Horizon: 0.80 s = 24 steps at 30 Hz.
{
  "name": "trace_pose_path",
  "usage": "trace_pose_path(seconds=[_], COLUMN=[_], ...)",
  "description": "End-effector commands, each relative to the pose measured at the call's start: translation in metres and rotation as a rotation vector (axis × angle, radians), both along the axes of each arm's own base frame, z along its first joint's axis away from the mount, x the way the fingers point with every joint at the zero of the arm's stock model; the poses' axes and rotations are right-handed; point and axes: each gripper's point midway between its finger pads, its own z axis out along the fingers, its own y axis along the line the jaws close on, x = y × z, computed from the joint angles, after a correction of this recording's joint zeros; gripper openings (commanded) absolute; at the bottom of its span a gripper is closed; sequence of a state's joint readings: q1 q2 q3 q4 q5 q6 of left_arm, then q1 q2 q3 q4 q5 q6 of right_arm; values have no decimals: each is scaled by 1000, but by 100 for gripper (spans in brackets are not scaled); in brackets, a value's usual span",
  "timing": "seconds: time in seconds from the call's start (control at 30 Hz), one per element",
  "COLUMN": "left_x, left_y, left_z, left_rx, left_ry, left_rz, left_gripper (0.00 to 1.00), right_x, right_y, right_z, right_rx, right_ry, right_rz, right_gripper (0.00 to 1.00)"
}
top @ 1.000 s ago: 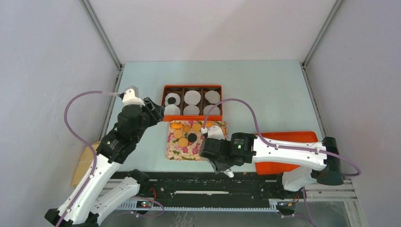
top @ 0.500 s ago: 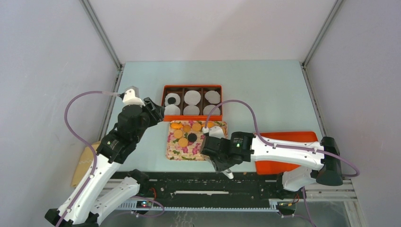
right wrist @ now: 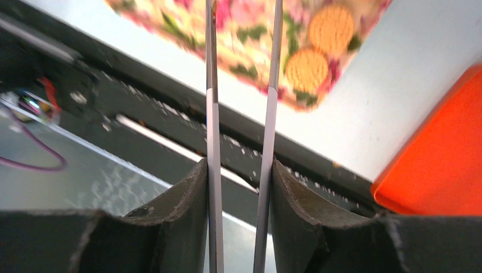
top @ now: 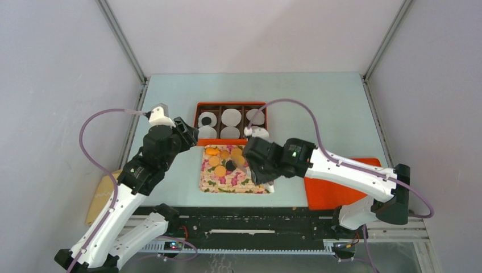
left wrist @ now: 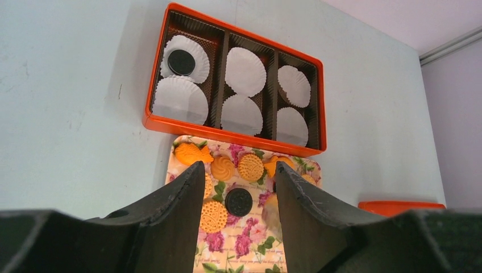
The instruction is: Pack the cookies
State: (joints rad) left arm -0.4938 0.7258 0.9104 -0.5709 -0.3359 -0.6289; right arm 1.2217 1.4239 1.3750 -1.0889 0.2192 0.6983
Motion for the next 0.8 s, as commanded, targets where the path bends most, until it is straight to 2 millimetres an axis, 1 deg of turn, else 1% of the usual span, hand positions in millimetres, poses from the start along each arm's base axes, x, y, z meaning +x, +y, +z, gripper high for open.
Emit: trace_pose_path(seconds=[0.0, 0.1, 0.17, 0.23, 0.27, 0.43, 0.53, 0.67, 0.77], left_x=[7, 10, 13, 16, 17, 21, 23, 26, 28], left_y=[4, 6, 7, 8, 9, 14, 16, 19, 19], left_z=[10, 14, 18, 21, 22, 24, 18, 12, 9], left_rx=[4, 17, 26, 37, 42, 61, 72, 80, 83], left_ry=[-29, -33, -35, -37, -37, -39, -26, -11, -5], left_rz=[27, 38, 43, 47, 51, 71, 77, 85, 87], left_gripper=[54, 54, 54, 54, 54, 54, 54, 54, 54], right_x=[60, 96, 121, 144, 156, 208, 239, 263, 273], right_y=[26, 39, 47, 56, 62, 72, 69, 68, 68], right_z=[63, 80, 86, 86, 78, 56, 39, 18, 12], right_rx=[147, 182, 195, 200, 182, 146, 123, 99, 105], right_ry=[-191, -248, -268, -275, -268, -266, -254, -236, -226], right_rz=[-12, -19, -22, -20, -19, -31, -57, -65, -66], right_gripper=[18, 18, 18, 18, 18, 18, 18, 17, 17])
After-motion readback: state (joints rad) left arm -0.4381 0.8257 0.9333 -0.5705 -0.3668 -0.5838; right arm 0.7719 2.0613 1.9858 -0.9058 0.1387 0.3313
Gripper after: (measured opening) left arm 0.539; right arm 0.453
